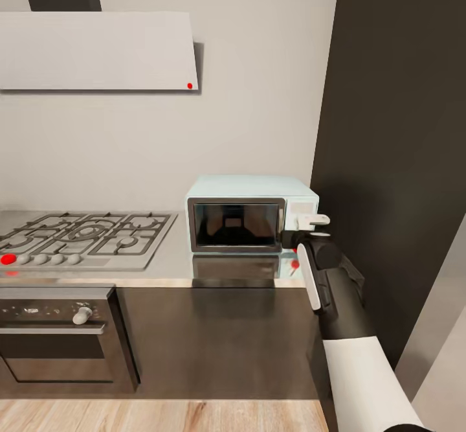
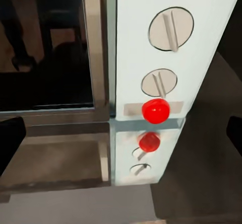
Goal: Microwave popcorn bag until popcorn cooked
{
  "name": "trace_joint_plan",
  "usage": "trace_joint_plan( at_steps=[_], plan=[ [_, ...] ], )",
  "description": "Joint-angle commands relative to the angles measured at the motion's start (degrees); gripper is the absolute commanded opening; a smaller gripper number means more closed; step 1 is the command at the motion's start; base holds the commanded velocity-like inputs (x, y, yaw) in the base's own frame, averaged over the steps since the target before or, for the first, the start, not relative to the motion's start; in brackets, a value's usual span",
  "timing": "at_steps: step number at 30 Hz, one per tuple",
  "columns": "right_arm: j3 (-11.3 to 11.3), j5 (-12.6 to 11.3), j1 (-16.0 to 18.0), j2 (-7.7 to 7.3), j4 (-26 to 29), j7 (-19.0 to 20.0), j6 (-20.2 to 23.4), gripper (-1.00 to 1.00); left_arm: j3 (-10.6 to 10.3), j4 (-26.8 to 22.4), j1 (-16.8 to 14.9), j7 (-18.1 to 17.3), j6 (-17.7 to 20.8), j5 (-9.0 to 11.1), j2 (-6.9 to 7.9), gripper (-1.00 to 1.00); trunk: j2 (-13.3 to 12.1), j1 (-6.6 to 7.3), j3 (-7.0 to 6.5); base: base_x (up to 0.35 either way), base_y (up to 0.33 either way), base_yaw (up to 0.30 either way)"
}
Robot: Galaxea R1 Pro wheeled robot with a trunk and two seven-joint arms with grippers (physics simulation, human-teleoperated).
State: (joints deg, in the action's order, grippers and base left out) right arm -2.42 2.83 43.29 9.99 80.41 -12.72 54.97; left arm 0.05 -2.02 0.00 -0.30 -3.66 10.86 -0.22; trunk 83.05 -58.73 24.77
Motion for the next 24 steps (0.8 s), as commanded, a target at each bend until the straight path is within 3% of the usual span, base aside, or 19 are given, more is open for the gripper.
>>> trace_joint_plan(
  at_steps=[1, 24],
  plan=[
    [-0.05, 0.35, 0.00, 0.01, -0.02, 0.02, 0.23, 1.00, -0.13, -0.05, 0.00, -0.08, -0.12, 0.35, -0.02, 1.00, 0.03, 0.00, 0.06, 0.000, 0.000, 0.000],
    [-0.08, 0.25, -0.05, 0.01, -0.08, 0.28, -0.69, 1.00, -0.32, -0.06, 0.00, -0.31, -0.12, 0.30, 0.05, 1.00, 0.03, 0.00, 0.06, 0.000, 0.059, 0.000]
  ],
)
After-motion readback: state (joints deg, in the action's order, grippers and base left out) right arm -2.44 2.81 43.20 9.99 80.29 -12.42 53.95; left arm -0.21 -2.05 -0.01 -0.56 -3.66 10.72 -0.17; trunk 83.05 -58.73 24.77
